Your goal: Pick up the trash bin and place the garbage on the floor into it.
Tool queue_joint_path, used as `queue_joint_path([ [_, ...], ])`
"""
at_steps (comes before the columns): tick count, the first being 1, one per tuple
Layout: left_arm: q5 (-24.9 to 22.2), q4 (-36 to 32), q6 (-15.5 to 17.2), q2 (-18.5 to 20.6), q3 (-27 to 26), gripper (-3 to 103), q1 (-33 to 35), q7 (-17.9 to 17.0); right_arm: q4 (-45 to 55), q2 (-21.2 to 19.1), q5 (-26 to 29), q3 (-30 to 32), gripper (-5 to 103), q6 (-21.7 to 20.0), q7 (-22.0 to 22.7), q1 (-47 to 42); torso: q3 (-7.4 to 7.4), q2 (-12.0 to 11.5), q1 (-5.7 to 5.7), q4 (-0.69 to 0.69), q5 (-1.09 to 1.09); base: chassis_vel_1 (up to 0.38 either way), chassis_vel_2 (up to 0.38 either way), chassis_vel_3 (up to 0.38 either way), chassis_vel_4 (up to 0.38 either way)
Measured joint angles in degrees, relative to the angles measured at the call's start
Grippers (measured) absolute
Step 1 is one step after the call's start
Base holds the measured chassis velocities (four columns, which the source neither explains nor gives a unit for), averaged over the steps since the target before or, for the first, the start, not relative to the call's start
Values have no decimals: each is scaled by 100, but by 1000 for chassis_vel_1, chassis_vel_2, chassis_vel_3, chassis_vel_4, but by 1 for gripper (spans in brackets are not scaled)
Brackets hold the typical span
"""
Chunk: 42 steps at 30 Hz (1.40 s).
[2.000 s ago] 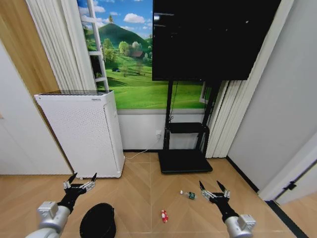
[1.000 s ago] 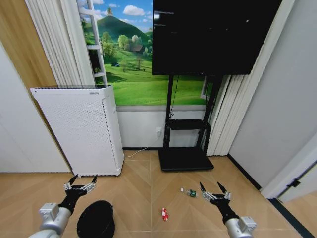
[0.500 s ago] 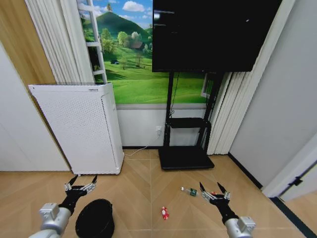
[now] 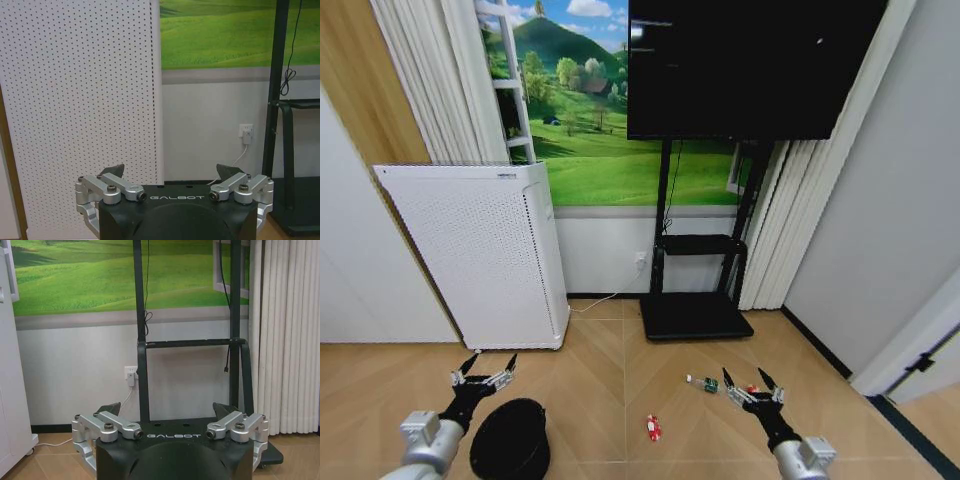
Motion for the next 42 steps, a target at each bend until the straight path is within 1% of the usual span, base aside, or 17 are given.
queue_joint_path([
  [3,-2,8,-4,-5,5,100,-3,11,-8,11,0,6,100,40,-5,-15,-58,-93,-35,0,0,0,0,0,0],
  [13,-7,30,-23,-19,6,100,-2,50,-12,23,0,9,100,56,-8,-18,-133,-216,-84,0,0,0,0,0,0],
  [15,-9,40,-34,-24,7,100,0,62,-13,26,0,10,100,61,-9,-17,-173,-288,-114,0,0,0,0,0,0],
  [16,-9,40,-34,-24,7,100,0,62,-13,26,0,10,100,61,-9,-17,-173,-288,-114,0,0,0,0,0,0],
  [17,-6,50,-49,-24,7,100,-4,73,-13,27,0,10,100,61,-9,-16,-206,-339,-132,0,0,0,0,0,0],
  [18,31,69,-70,-22,7,100,-18,74,-13,30,0,10,100,61,-10,-9,-237,-391,-152,0,0,0,0,0,0],
  [20,153,115,-161,-22,5,100,-26,73,-14,32,-1,12,100,61,-9,5,-247,-415,-167,-1,0,0,0,0,0],
  [27,280,144,-212,-39,-15,100,3,116,-18,41,0,25,100,61,-8,7,-301,-501,-201,0,0,0,0,0,0],
  [36,284,145,-217,-31,-31,100,-6,154,-2,51,0,28,100,55,-3,17,-428,-695,-266,0,0,-25,-21,-28,-25],
  [42,239,174,-224,-50,-31,100,4,153,0,63,-4,28,100,50,0,9,-512,-819,-305,-3,0,-44,-60,-48,-48],
])
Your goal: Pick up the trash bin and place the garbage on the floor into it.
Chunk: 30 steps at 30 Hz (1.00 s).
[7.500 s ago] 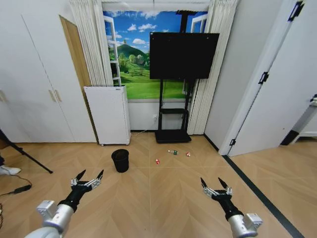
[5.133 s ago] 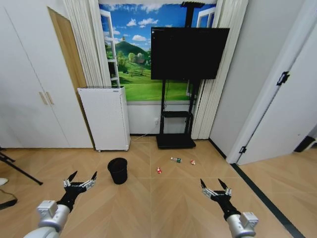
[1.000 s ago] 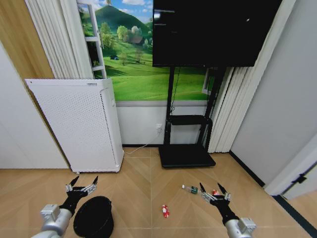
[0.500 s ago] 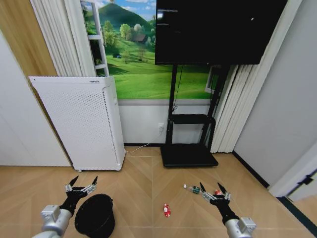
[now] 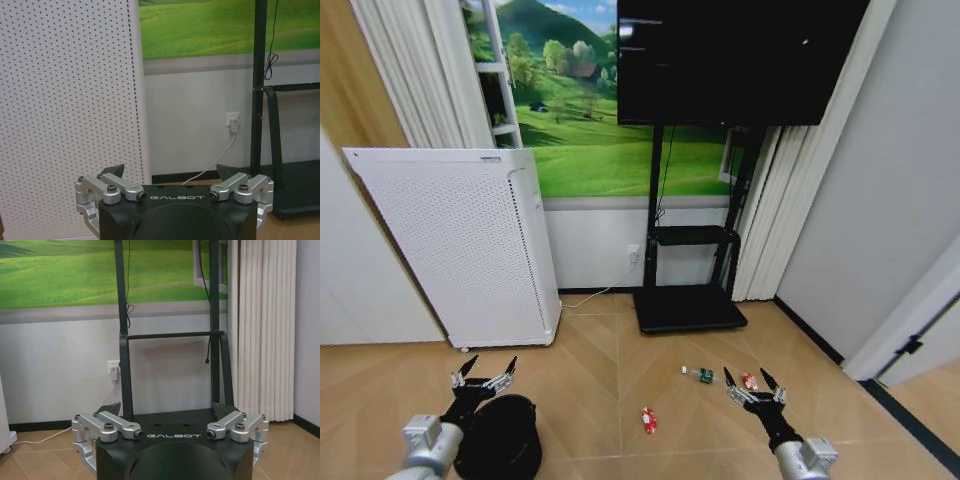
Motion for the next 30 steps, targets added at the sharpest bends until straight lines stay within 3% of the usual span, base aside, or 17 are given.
queue_joint_path([
  [30,27,23,-21,-42,29,100,14,32,30,-13,-41,-38,100,-47,9,22,-455,-660,-208,1,0,0,0,0,0],
])
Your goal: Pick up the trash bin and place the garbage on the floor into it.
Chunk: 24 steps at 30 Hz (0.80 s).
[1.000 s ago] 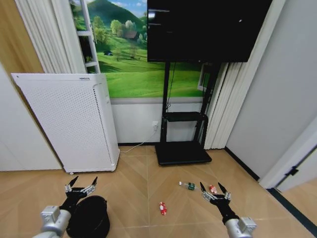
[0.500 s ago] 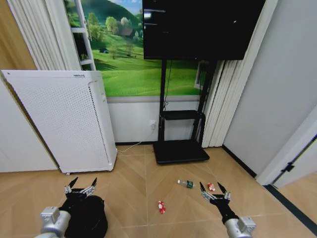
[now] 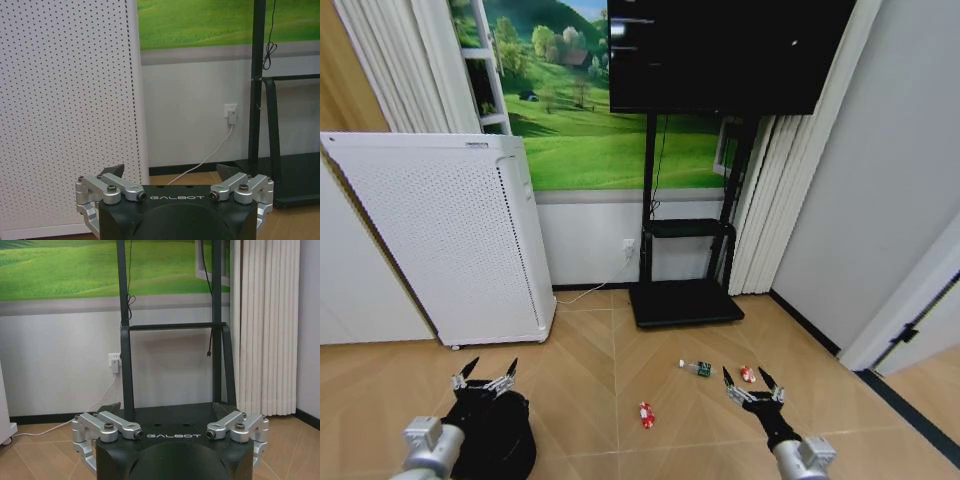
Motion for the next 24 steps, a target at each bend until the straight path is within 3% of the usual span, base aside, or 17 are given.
queue_joint_path([
  [24,0,20,-24,-52,1,100,4,80,-77,25,-25,-33,100,-9,2,29,-360,-491,-120,0,0,0,0,0,0],
])
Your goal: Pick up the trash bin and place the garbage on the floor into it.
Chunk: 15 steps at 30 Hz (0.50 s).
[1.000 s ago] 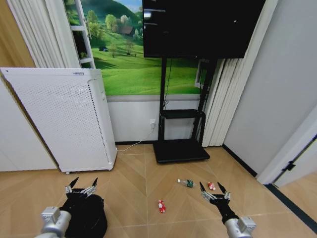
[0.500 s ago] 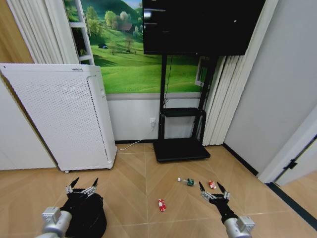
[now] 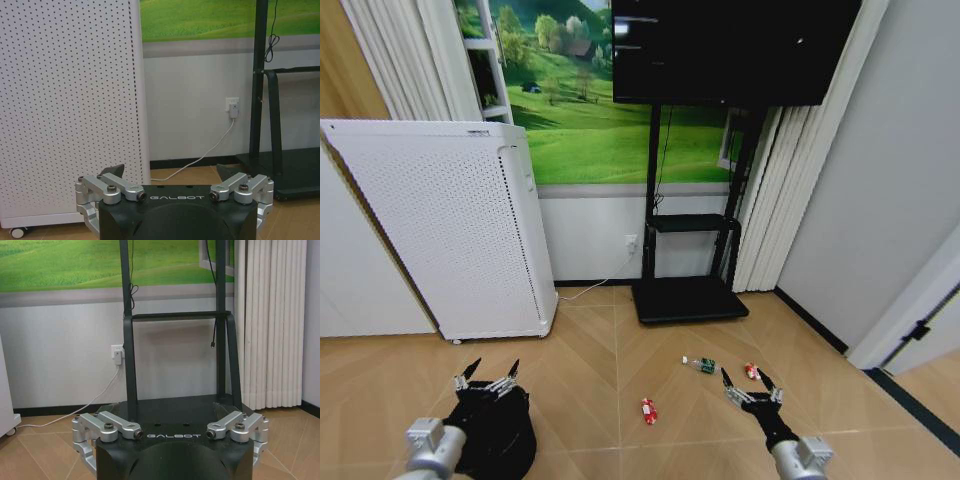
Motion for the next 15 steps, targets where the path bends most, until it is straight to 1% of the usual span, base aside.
queue_joint_path([
  [2,-55,13,-19,0,0,100,0,13,0,2,2,0,100,0,0,0,-23,-30,0,0,0,0,0,0,0],
  [4,-145,41,-106,-3,13,100,-9,2,1,2,8,0,100,0,0,1,-43,-54,0,0,0,0,0,0,0],
  [5,-185,65,-169,-6,29,100,-20,-53,2,2,11,1,100,-1,0,1,-51,-63,0,0,0,0,0,0,0],
  [7,-190,69,-178,-6,32,100,-23,-65,2,1,12,1,100,-1,0,1,-52,-64,0,0,0,0,0,0,0],
  [8,-218,91,-233,-12,47,100,-36,-148,1,1,15,3,100,-1,0,2,-60,-72,0,0,0,0,0,0,0],
  [9,-218,91,-233,-12,47,100,-36,-148,1,1,15,3,100,-1,0,2,-60,-72,0,0,0,0,0,0,0],
  [10,-227,98,-190,-47,53,100,-42,-350,1,1,21,7,100,-1,0,2,-69,-81,0,-1,-1,0,0,0,0],
  [11,-235,25,159,-172,46,100,6,-919,-16,4,29,9,100,-1,1,-1,-73,-84,-1,-1,0,0,0,0,0],
  [12,-235,25,159,-172,46,100,6,-919,-16,4,29,9,100,-1,1,-1,-73,-84,-1,-1,0,0,0,0,0],
  [13,-396,-39,562,-327,45,100,64,-1566,-41,14,36,14,100,-1,3,-1,-74,-84,-1,0,0,0,0,0,0],
  [14,-703,-63,953,-472,34,100,128,-2223,-101,20,42,23,100,1,6,5,-73,-84,-1,0,0,0,0,0,0],
  [15,-703,-63,953,-472,34,100,128,-2223,-101,20,42,23,100,1,6,5,-73,-84,-1,0,0,0,0,0,0],
])
